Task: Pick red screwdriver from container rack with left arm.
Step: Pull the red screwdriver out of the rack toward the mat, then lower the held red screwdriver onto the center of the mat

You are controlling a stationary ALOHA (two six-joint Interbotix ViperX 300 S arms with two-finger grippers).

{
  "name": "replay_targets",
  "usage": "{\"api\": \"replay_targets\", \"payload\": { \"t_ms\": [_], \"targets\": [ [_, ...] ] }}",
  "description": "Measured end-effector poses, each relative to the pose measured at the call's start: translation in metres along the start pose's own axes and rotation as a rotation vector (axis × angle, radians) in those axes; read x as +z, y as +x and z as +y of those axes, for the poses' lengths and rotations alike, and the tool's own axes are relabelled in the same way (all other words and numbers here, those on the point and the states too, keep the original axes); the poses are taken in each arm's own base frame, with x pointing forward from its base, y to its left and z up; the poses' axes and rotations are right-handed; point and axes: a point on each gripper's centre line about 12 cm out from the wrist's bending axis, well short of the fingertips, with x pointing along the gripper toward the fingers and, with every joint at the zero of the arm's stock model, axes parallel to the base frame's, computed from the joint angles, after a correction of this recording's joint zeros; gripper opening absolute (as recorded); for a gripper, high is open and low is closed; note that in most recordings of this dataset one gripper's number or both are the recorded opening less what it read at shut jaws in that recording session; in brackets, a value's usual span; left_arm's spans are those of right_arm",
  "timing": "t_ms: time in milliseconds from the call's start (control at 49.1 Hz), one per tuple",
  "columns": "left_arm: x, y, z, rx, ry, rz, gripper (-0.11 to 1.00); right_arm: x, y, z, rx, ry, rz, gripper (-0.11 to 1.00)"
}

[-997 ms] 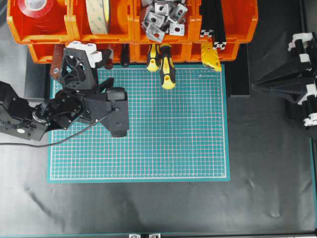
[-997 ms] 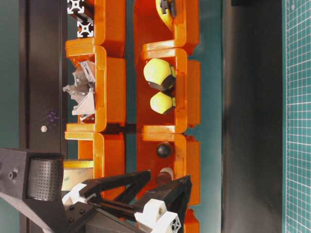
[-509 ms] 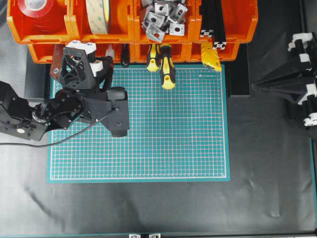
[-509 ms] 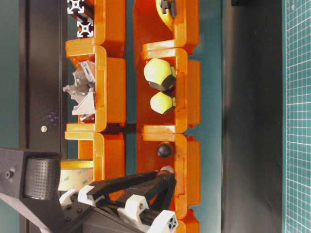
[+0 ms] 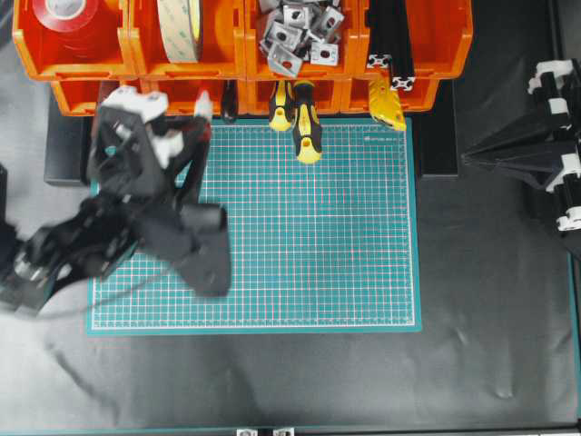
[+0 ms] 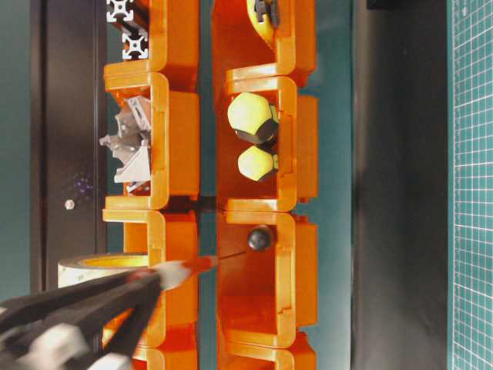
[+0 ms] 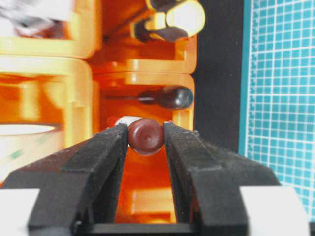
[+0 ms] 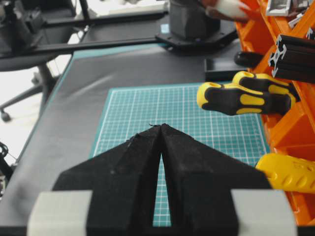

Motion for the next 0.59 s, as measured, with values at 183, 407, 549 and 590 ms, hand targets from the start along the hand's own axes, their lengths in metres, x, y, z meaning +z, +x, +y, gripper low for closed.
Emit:
{"api": "replay_targets", "payload": {
  "t_ms": [183, 407, 549, 590],
  "targets": [
    [0.013, -0.053, -0.008, -0.018, 0.003, -0.067, 0.27, 0.001, -0.001, 0.000, 0.001, 0.002, -0.005, 0.01],
    [0.029, -0.113, -0.026, -0.090, 0.019, -0.205, 0.27, 0.004, -0.006, 0.000, 0.003, 0.005, -0.026, 0.01],
    [0.035, -0.126, -0.047, -0.116, 0.058, -0.247, 0.27, 0.004, -0.009, 0.000, 0.003, 0.008, -0.024, 0.01],
    [0.036, -0.125, -0.050, -0.118, 0.066, -0.249, 0.27, 0.005, -0.009, 0.001, 0.003, 0.009, -0.029, 0.01]
  ]
}}
